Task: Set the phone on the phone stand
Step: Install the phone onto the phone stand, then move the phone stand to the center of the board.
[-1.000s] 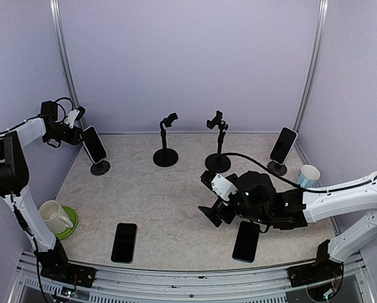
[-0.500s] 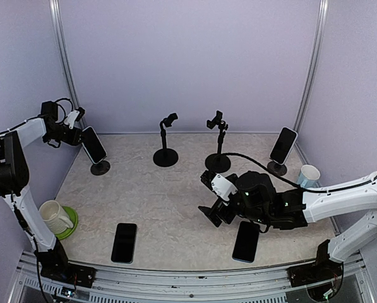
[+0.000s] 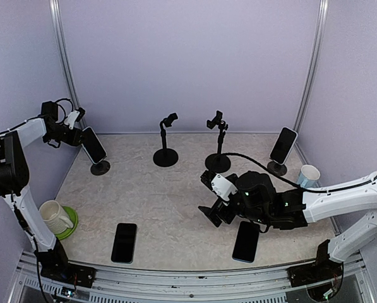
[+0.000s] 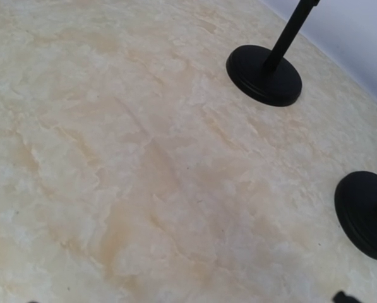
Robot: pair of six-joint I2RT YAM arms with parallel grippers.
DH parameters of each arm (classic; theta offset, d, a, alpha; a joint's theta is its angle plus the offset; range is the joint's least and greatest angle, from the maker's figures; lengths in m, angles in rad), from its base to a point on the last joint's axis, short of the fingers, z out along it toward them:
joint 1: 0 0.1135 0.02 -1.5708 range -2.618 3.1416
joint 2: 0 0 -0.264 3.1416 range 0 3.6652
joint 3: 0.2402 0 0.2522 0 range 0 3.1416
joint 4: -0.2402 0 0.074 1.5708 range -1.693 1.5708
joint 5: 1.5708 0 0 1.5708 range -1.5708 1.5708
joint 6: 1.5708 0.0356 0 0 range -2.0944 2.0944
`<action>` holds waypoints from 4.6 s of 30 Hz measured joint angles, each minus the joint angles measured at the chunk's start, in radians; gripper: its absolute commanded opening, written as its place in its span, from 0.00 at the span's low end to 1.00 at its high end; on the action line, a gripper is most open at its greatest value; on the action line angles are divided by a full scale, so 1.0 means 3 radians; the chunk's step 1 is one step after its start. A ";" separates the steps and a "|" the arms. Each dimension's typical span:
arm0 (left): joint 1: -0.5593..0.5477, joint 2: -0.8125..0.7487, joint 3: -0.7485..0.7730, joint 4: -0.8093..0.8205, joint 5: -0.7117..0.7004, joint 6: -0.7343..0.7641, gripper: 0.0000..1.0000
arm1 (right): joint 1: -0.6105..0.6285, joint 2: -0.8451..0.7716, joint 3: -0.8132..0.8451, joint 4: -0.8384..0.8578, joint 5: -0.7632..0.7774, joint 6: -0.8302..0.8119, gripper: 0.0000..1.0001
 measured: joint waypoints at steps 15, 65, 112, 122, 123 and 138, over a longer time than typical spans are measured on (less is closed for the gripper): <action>0.0000 -0.0153 -0.0298 0.0148 -0.0127 -0.0169 0.99 | 0.0000 0.0000 0.0000 0.0000 0.0000 0.0000 1.00; -0.2113 -0.1738 -0.2227 0.1905 -0.1321 -0.2836 0.99 | -0.0868 -0.0249 -0.0411 0.0371 -0.0497 0.0361 1.00; -0.2492 0.0371 0.0116 0.1895 -0.1209 -0.3845 0.60 | -0.0904 -0.0145 -0.0437 0.0445 -0.0524 0.0425 1.00; -0.2450 0.0563 0.0249 0.1815 -0.1184 -0.3847 0.53 | -0.0904 -0.0163 -0.0437 0.0444 -0.0535 0.0425 1.00; -0.2445 0.0570 0.0249 0.1811 -0.1183 -0.3847 0.51 | -0.0904 -0.0163 -0.0437 0.0444 -0.0535 0.0425 1.00; -0.2394 0.0650 0.0375 0.1788 -0.1069 -0.3847 0.43 | -0.0904 -0.0163 -0.0437 0.0441 -0.0548 0.0425 1.00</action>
